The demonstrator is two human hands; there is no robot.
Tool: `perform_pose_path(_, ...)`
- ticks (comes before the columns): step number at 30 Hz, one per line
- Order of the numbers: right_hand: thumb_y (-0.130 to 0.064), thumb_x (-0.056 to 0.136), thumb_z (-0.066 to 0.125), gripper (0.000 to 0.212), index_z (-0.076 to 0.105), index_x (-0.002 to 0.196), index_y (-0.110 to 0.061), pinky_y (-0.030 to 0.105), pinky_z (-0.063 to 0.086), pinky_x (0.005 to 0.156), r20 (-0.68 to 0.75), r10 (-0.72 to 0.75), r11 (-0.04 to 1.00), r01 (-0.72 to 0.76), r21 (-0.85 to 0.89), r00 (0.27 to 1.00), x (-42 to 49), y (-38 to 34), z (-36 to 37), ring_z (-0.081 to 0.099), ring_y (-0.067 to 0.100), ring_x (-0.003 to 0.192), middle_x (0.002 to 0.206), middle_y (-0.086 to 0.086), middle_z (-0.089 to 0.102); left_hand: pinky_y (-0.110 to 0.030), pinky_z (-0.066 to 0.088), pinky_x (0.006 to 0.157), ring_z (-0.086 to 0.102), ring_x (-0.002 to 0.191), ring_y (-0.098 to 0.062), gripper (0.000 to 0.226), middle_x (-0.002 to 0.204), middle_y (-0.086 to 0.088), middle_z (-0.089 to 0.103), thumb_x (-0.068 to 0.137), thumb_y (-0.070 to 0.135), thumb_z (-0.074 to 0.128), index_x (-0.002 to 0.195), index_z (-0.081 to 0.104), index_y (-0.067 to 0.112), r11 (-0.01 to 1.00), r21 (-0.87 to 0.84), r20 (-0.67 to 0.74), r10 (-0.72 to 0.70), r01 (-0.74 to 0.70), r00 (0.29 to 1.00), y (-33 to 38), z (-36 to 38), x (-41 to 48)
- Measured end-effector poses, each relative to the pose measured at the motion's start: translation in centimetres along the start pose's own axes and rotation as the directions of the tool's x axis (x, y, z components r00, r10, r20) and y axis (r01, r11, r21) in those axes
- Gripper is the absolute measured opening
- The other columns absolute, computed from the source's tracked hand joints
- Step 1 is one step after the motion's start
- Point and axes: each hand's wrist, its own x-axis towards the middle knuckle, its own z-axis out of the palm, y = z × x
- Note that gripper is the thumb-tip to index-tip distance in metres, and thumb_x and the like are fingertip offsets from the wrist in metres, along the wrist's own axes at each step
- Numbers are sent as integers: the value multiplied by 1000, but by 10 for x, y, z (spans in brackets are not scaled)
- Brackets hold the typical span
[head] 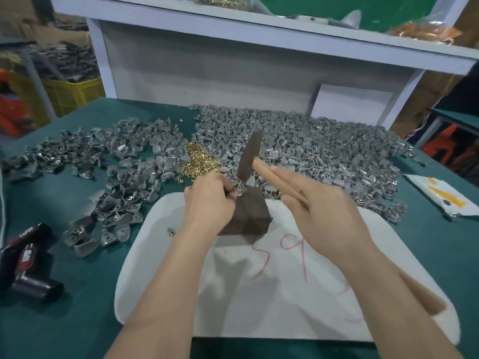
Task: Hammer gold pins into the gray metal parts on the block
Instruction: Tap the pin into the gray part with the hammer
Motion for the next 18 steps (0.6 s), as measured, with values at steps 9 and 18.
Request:
perform_pose_path(9, -28, 91, 53, 52, 37, 129, -61, 20, 35, 67, 189, 58, 998, -63, 17, 980, 7, 13, 5, 60, 12, 85, 106, -18, 67, -43, 45, 94, 60, 100, -25, 14, 99, 1, 68, 87, 16, 64, 79, 58, 25, 1000, 11, 7, 0, 0, 1000, 0, 0, 1)
perform_pose_path(18, -28, 88, 61, 29, 56, 116, -24, 29, 43, 49, 221, 376, 849, -430, 307, 900, 37, 61, 57, 52, 19, 52, 80, -4, 59, -43, 44, 96, 61, 100, -23, 13, 96, 2, 70, 91, 19, 60, 83, 69, 22, 1000, -6, -14, 2, -2, 1000, -2, 4, 4)
